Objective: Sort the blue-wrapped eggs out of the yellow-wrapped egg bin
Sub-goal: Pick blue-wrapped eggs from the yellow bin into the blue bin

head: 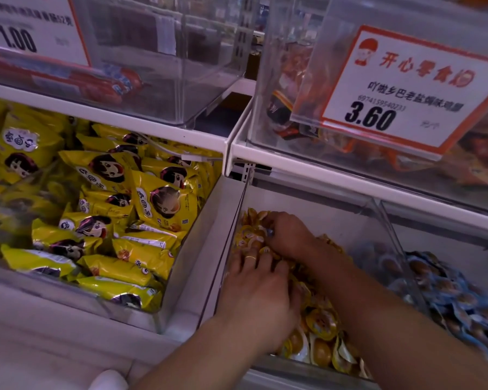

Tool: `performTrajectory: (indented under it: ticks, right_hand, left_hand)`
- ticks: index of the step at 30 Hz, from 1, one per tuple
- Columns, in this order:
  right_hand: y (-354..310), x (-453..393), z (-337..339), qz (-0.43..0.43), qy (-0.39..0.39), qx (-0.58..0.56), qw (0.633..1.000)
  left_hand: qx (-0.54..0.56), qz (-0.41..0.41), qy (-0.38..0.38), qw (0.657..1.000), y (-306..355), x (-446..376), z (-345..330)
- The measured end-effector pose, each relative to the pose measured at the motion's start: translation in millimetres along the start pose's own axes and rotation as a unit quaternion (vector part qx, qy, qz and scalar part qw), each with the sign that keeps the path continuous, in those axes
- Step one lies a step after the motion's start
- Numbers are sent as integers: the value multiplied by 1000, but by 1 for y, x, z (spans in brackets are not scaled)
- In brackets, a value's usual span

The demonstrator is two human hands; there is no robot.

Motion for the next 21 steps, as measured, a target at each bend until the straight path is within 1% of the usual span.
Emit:
performTrajectory:
  ticks: [2,4,6,7,10,12,15,18,21]
  right_hand:
    - [0,-2,4,0,-34,-9,999]
    - [-1,-3,14,-13,-64,6,998]
    - [6,-1,29,-36,-38,26,998]
    - [13,2,38,-44,-10,34,998]
    - [27,19,67,-34,53,86,994]
    - [31,33,84,-13,79,84,993]
    - [31,53,107,6,97,43,994]
    - [44,65,117,-8,65,52,996]
    - [50,59,106,-33,21,81,996]
  left_hand:
    - [2,0,-11,1000,0,0,-1]
    - [9,13,-35,999,-1,-1,-2]
    - [9,25,-56,998,1,-2,-2]
    - [6,26,-61,998,3,-4,-2]
    - [8,22,-68,997,11,-12,-6]
    - [26,26,-87,996,17,-17,-10]
    - [35,19,-100,994,23,-18,-11]
    - [30,1,-84,996,23,-14,-9]
    - [34,4,-72,997,21,-9,-8]
Point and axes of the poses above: each hand's wrist, its own x-axis away from the middle knuckle, its own z-axis out of the back of the hand, y = z × x, the point moved 2 cm from there along -x, towards the middle knuckle, and after that the axes turned 15 degrees about y, right-handed, at the moved point
